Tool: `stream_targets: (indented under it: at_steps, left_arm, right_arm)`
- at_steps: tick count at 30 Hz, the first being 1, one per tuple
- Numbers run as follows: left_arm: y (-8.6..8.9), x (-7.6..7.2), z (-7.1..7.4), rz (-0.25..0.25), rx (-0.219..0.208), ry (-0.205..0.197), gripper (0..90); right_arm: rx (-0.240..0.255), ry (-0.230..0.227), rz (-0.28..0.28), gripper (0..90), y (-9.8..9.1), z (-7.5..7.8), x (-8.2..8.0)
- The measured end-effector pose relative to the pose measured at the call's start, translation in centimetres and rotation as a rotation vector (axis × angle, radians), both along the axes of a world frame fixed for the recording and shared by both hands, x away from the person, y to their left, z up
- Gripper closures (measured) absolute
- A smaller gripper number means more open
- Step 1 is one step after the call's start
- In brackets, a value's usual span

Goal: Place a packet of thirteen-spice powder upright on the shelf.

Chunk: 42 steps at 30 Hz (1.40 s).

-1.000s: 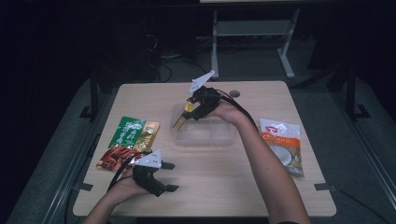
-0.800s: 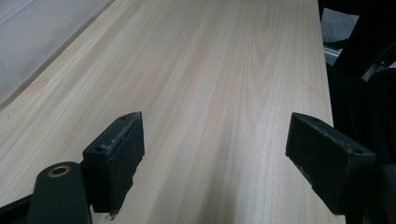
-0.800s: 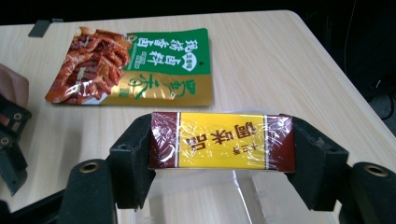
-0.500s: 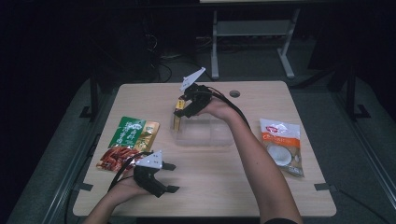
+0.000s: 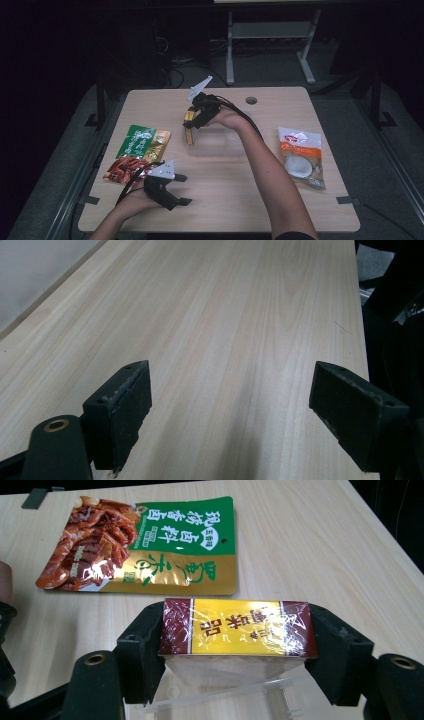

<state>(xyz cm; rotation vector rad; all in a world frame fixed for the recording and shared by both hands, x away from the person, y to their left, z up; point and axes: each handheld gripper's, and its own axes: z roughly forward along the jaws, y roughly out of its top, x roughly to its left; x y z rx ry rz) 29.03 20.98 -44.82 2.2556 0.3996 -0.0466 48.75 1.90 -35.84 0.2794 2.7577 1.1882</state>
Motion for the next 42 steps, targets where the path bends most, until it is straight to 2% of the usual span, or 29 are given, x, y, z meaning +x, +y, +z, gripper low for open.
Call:
stream_targets:
  at_steps: [5,9,10,11,13,16,17,20,24,25,28,32,33,35,38,40,42]
  left_arm:
    - [0.0,0.2,-0.1,0.009,-0.005,0.008,14.9]
    - [0.0,0.3,-0.2,0.015,-0.006,0.012,14.9]
    - [0.0,0.3,-0.2,0.021,-0.019,0.018,14.6]
    - [0.1,0.4,-0.2,0.021,-0.017,0.020,14.2]
    - [0.2,0.5,-0.1,0.017,-0.014,0.019,13.8]
    - [0.4,0.6,-0.2,0.023,-0.017,0.021,13.6]
    - [0.4,0.6,-0.1,0.025,-0.017,0.020,13.6]
    - [0.5,0.6,-0.1,0.040,-0.025,0.020,13.5]
    - [0.6,0.6,0.0,0.053,-0.029,0.015,13.0]
    - [0.6,0.6,0.0,0.063,-0.031,0.021,13.0]
    - [0.7,0.7,0.1,0.064,-0.017,0.015,12.5]
    - [0.8,0.7,0.1,0.084,-0.013,0.008,12.6]
    - [0.8,0.7,0.1,0.084,-0.013,0.008,12.7]
    - [0.8,0.6,0.2,0.088,-0.009,0.013,12.8]
    - [0.7,0.6,0.2,0.093,-0.003,0.006,13.0]
    - [0.8,0.7,0.3,0.110,0.014,0.001,13.0]
    - [0.8,0.7,0.3,0.131,0.008,0.006,13.1]
  right_arm:
    - [-0.010,0.008,-0.002,28.9,0.3,-0.5,0.2]
    - [0.016,0.033,-0.030,22.6,0.2,-0.4,0.3]
    - [0.021,0.022,-0.043,18.3,0.0,-0.1,0.3]
    - [0.024,0.034,-0.054,16.7,-0.2,0.1,0.1]
    - [0.022,0.025,-0.060,13.7,-0.5,0.5,-0.1]
    - [0.014,0.004,-0.068,13.2,-1.3,0.8,-0.7]
    - [0.021,0.020,-0.077,13.3,-1.6,0.8,-1.0]
    - [0.024,0.019,-0.080,13.2,-2.2,0.7,-1.3]
    - [0.018,0.026,-0.107,13.2,-3.5,0.6,-2.3]
    - [0.013,0.027,-0.137,13.3,-4.0,0.6,-3.0]
    - [0.010,0.002,-0.139,13.2,-4.7,0.7,-3.5]
    - [0.008,0.007,-0.207,13.6,-6.1,0.7,-5.1]
    - [0.008,0.007,-0.207,13.6,-6.1,0.7,-5.1]
    - [-0.007,-0.017,-0.221,13.8,-7.2,0.4,-6.2]
    - [0.001,-0.010,-0.247,13.7,-8.3,0.1,-7.3]
    - [0.004,-0.003,-0.256,13.7,-9.0,-0.2,-8.1]
    - [-0.002,-0.011,-0.264,13.7,-9.6,-0.6,-8.8]
